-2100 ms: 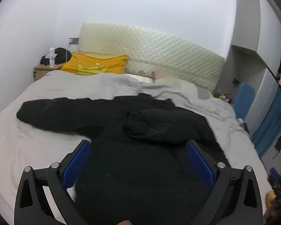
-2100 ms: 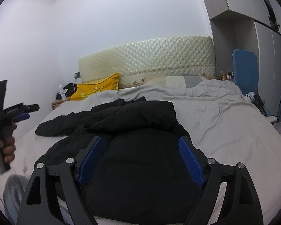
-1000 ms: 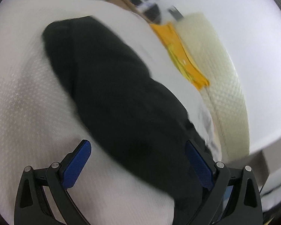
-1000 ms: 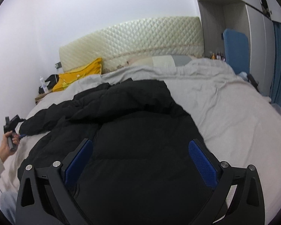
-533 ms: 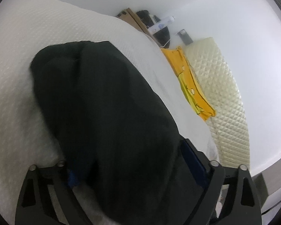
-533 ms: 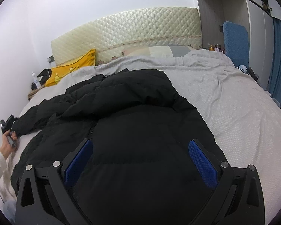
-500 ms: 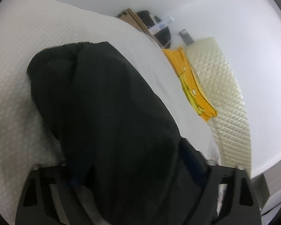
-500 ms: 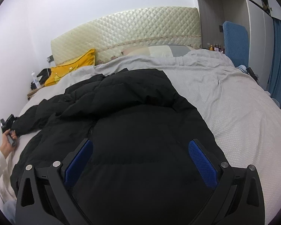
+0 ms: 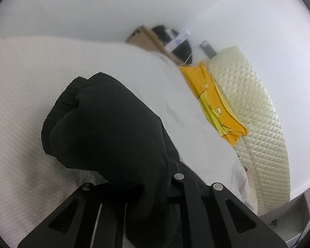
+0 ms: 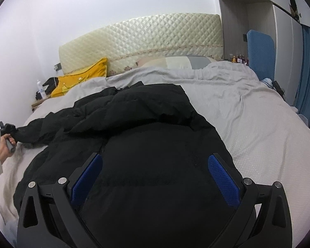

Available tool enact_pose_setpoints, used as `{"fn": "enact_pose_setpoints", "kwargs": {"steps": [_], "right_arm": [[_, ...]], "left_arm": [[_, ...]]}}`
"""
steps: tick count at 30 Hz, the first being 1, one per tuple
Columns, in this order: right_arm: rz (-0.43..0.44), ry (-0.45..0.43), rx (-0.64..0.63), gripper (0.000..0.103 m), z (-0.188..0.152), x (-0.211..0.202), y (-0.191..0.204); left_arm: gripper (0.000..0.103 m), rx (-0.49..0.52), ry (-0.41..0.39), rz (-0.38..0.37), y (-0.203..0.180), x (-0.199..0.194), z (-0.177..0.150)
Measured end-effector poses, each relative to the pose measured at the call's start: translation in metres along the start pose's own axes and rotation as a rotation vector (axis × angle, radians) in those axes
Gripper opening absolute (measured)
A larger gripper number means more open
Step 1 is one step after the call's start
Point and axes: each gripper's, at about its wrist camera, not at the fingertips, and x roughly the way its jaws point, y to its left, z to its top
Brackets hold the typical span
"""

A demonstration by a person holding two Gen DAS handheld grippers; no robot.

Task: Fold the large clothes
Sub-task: 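Grasp the other sleeve cuff with the left tool and lift it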

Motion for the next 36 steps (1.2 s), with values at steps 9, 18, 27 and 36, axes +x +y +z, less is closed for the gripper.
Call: {"fn": "enact_pose_setpoints", "kwargs": {"steps": [9,18,27,36], "right_arm": [[0.033,-0.044,-0.011,0.103,0.001,-0.023,-0.008],[0.057,-0.069,-0.034,0.103,-0.002,-0.040,-0.021],[0.072,-0.115,-0.018,0.103,0.007,-0.059,-0.038],[0.078,-0.143,-0.019,0.103,0.002,-0.079,-0.056]], "left_arm": [[0.006,0.141,-0.075,-0.013,-0.080,-0.101,-0.006],[0.006,0.241,-0.128,-0.074,-0.166,-0.197,-0.038],[0.006,0.347,-0.165,-0.127,-0.264,-0.265,-0.084],[0.006,0.512,-0.166,-0.168,-0.360,-0.319,-0.160]]}}
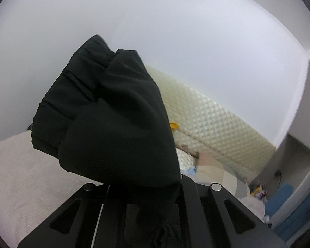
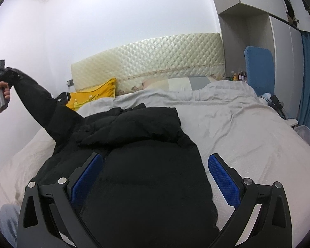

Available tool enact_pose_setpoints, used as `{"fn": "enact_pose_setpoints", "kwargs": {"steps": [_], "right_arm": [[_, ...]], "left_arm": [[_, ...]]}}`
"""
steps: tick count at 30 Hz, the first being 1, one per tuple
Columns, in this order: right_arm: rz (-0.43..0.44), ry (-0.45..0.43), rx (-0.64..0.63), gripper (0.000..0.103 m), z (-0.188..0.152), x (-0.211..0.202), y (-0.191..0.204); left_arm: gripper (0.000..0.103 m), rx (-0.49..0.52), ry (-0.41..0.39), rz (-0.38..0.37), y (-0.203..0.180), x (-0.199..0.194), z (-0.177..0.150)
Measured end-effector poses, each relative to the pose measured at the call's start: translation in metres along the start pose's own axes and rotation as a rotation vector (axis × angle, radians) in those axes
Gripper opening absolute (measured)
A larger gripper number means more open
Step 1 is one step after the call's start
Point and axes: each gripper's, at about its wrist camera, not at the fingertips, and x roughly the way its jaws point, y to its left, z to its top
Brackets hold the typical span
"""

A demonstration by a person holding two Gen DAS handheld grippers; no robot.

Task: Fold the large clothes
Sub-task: 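Grasp the other sleeve cuff with the left tool and lift it, then fold the lifted sleeve across the jacket body with the left tool and release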

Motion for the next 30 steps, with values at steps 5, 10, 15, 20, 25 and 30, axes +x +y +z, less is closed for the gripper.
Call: {"fn": "enact_pose_setpoints", "kwargs": {"steps": [5,10,15,20,25,30], "right_arm": [[0.002,-0.048,0.005,0.103,0.006,-0.015,-0.008],[-0.004,-0.080,-0.010,0.103,0.007,-0.031,-0.018],[0.002,-0.093,-0.005,0.103,0.005,-0.038,-0.026],[0.017,-0.091,0.023,0.103,0.007,-0.037,-0.036],[0.018,-0.078,0.052,0.103,0.006,-0.030,-0.045],[0.021,-0.056,0.082,0.103,0.005,-0.020,-0.054]], "left_arm": [[0.007,0.134,0.017,-0.036,-0.077,-0.009,-0.021],[0.007,0.185,0.037,-0.073,-0.133,-0.006,-0.053],[0.007,0.250,0.083,-0.115,-0.187,0.022,-0.096],[0.008,0.304,0.170,-0.183,-0.232,0.058,-0.153],[0.012,0.360,0.232,-0.231,-0.277,0.102,-0.206],[0.012,0.425,0.303,-0.196,-0.309,0.134,-0.272]]}}
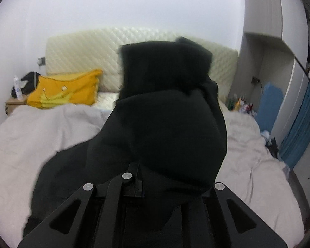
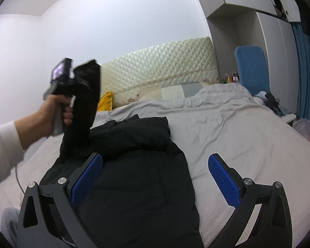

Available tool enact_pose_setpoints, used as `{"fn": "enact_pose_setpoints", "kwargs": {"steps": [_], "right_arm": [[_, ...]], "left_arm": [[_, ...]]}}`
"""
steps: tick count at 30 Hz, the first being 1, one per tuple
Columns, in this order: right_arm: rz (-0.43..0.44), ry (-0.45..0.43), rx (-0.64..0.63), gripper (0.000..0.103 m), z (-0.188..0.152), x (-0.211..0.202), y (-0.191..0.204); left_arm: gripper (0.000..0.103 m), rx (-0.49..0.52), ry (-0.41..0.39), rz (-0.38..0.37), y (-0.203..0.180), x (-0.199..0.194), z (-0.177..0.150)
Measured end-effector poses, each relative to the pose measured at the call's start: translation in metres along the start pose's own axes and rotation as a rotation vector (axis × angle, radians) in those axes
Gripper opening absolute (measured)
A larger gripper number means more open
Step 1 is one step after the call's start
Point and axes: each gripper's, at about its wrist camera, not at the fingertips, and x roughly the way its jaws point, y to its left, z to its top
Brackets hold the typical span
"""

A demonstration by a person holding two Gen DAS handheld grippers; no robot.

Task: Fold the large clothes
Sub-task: 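Fold the lifted sleeve across the jacket body with the left tool and release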

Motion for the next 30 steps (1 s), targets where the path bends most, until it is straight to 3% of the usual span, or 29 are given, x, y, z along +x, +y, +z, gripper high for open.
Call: {"fn": "enact_pose_setpoints", "kwargs": {"steps": [6,13,15,21,28,30], "right_arm": [[0.004,0.018,0.014,0.103,-0.001,0.010,-0.006],[0.012,0.047,0.020,0.103,-0.002,0.026,-0.011],[0.013,0.050,0.022,0.103,-0.003,0.028,-0.013],[0.005,0.071,0.024,0.103,-0.005,0.039,-0.016],[0.014,0.059,0.013,0.103,-0.004,0.043,-0.018],[0.014,0.053,0.014,0.103,-0.004,0.041,-0.018]], "left_arm": [[0.012,0.089,0.077,0.003,-0.047,0.063,-0.053],[0.014,0.119,0.228,0.029,-0.057,0.123,-0.107],[0.017,0.136,0.234,0.042,-0.058,0.131,-0.116],[0.024,0.145,0.275,0.038,-0.062,0.134,-0.111],[0.028,0.104,0.295,-0.039,-0.053,0.107,-0.097],[0.041,0.104,0.297,-0.086,-0.052,0.091,-0.094]]}}
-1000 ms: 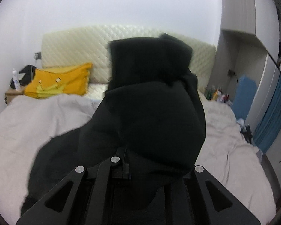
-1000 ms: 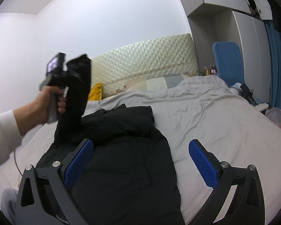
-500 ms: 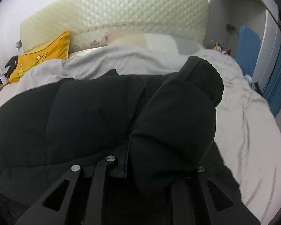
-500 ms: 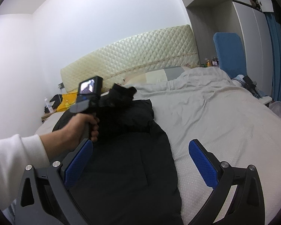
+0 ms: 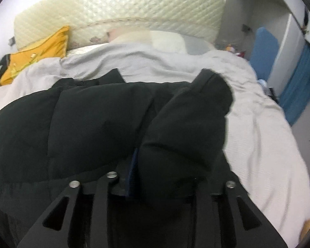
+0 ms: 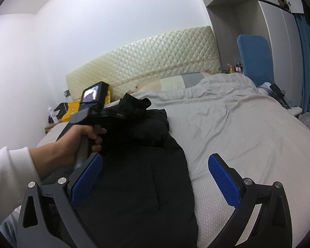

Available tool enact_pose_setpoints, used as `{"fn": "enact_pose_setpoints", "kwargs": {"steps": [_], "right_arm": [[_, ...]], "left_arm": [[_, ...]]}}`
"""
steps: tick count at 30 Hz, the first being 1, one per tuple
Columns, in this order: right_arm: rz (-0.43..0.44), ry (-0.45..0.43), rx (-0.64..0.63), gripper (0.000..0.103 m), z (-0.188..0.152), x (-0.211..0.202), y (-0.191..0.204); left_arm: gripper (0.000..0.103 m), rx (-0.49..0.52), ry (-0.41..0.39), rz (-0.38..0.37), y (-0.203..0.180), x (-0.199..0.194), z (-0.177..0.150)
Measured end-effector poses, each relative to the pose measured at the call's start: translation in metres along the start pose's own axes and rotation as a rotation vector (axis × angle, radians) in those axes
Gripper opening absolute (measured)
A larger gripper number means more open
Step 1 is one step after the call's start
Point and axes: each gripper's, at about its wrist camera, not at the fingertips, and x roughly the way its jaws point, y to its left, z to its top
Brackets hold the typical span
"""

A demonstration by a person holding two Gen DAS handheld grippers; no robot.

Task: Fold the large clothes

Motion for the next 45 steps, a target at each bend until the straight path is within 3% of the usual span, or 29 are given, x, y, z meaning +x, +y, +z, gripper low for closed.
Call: {"fn": "enact_pose_setpoints", "kwargs": {"steps": [1,3,5,15,25,32,34,36,39,45], "right_arm": [[-0.004,-0.001,-0.001,0.103,0.000,-0.001,0.001],[-0.008,-0.006,-0.002,0.103,0.000,0.000,0.002],[-0.009,-0.011,0.000,0.103,-0.001,0.000,0.003],[0.002,-0.042,-0.059,0.103,0.005,0.001,0.023],[0.049,-0.064,-0.073,0.103,0.028,-0.013,0.056],[0.082,-0.087,-0.094,0.103,0.064,-0.013,0.093],[0.082,-0.092,-0.106,0.103,0.077,-0.006,0.103],[0.090,-0.096,-0.107,0.103,0.093,0.003,0.112],[0.103,-0.095,-0.091,0.103,0.112,0.021,0.122],[0.099,-0.066,-0.125,0.103,0.126,0.072,0.140]], "left_arm": [[0.046,0.011,-0.013,-0.016,0.000,-0.010,-0.002],[0.070,0.030,-0.045,-0.025,0.000,-0.030,-0.007],[0.079,0.054,-0.070,-0.042,0.001,-0.052,-0.011],[0.079,0.003,-0.250,-0.065,0.049,-0.200,0.006],[0.079,-0.058,-0.395,-0.005,0.130,-0.352,0.019],[0.079,-0.095,-0.455,0.051,0.189,-0.445,0.023],[0.079,-0.096,-0.510,0.079,0.208,-0.474,0.024],[0.079,-0.097,-0.536,0.123,0.223,-0.485,0.023],[0.079,-0.116,-0.487,0.129,0.246,-0.471,0.019],[0.079,-0.128,-0.406,0.122,0.261,-0.380,-0.001]]}}
